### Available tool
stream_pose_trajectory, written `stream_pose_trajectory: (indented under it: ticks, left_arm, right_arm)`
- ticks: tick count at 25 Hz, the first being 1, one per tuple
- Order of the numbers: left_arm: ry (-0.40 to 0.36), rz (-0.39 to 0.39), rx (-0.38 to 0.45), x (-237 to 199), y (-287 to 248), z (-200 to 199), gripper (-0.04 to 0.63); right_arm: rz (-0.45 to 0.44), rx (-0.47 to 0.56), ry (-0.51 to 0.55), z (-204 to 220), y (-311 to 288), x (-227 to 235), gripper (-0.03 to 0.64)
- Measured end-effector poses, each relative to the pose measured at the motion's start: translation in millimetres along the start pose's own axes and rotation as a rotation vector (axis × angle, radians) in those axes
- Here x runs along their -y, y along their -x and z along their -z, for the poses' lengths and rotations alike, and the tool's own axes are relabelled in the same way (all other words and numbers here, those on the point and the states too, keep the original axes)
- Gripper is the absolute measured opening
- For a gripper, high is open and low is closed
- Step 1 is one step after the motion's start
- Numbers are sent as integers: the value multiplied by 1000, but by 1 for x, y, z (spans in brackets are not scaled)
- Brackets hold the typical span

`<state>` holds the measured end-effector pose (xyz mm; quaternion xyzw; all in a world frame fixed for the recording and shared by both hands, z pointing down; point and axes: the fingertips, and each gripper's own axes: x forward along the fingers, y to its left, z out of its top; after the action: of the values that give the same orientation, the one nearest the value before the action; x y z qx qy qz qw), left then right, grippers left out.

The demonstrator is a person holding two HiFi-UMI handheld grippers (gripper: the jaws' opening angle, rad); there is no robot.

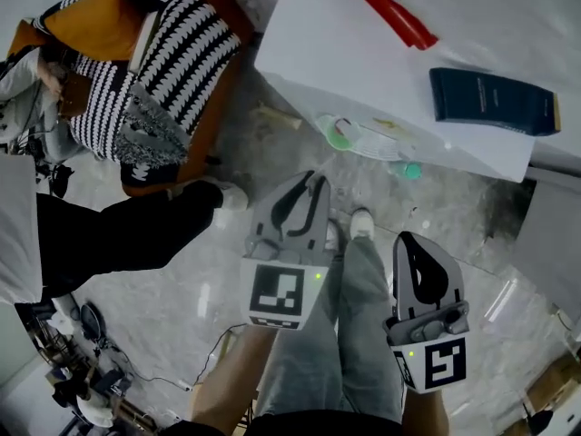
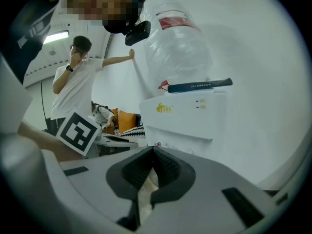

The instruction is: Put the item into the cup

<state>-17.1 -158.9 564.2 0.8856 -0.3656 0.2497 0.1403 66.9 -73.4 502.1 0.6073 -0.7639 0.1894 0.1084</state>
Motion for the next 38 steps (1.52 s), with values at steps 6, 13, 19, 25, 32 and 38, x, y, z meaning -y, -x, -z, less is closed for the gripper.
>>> stream_pose_trajectory:
  ticks: [6,13,19,25,32,38]
  left_arm:
    - [-144,41,-45,-4,-36,29,57]
    - [-337,39,-124,-12,-76,58,57]
    - [-607,89,-158,-6,-101,56,57]
    - [-727,136,-207,-1,-125,64,57]
    - [-793,127,-287,-3,-144,78,57]
    - [-884,149,-325,-1,-158,93,57]
  right_arm:
    - [5,-7,-43,32,-5,3,8]
    - [8,-11,-77,49,-6,6,8]
    - [22,-21,-95,56,-7,11,8]
    - [25,-42,-113,65,-9,13,8]
    - [24,-64,-125,74,-8,15,8]
    - [34,-72,-139,77,-11,20,8]
